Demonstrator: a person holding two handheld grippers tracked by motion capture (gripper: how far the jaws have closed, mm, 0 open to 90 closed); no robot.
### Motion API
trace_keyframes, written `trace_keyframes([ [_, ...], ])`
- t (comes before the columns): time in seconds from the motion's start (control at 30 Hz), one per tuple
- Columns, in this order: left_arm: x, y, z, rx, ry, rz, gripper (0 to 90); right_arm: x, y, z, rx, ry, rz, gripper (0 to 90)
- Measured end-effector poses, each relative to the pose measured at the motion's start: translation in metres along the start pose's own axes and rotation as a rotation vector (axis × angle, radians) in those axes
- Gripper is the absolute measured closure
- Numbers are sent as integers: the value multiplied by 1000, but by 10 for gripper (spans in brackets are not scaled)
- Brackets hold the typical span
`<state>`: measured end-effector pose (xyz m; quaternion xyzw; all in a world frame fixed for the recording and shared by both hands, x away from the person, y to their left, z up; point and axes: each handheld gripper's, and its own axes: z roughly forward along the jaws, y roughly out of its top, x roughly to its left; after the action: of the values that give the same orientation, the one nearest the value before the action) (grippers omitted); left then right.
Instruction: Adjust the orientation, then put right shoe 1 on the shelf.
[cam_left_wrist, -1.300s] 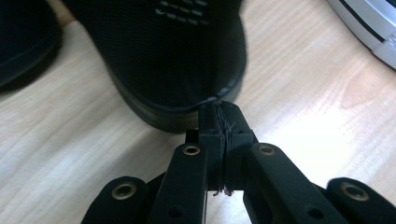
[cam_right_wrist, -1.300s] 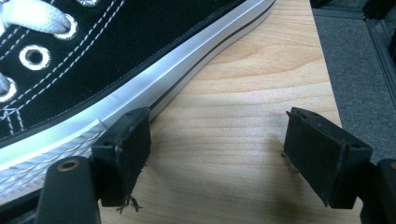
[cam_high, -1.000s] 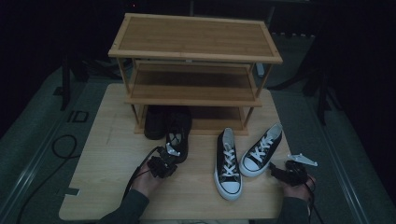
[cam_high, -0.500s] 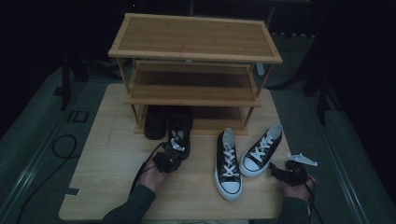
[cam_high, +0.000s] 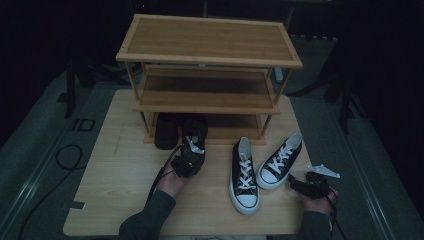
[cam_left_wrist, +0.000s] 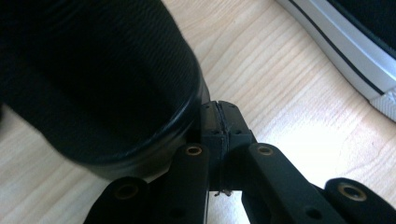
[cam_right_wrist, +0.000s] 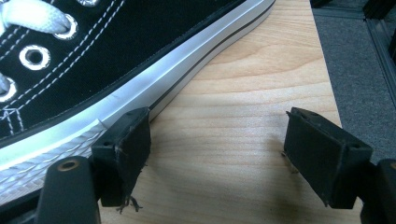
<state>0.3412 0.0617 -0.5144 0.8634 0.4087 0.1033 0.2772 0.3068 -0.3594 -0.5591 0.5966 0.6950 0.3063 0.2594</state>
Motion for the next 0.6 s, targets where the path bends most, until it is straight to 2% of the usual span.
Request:
trace_keyframes([
  [0.2, 0, 6, 4, 2, -2, 0, 899, 0, 0, 0, 0, 1, -1, 228],
  [0.33, 5, 10, 8, -3, 7, -18, 899, 0, 0, 0, 0, 2, -1, 228],
  [0.37, 6, 12, 9, -3, -9, -22, 899, 0, 0, 0, 0, 2, -1, 228],
  [0.47, 3, 16, 11, -9, 6, -12, 899, 0, 0, 0, 0, 2, -1, 228],
  [0.6, 6, 23, 13, -22, 13, -33, 899, 0, 0, 0, 0, 2, -2, 228],
])
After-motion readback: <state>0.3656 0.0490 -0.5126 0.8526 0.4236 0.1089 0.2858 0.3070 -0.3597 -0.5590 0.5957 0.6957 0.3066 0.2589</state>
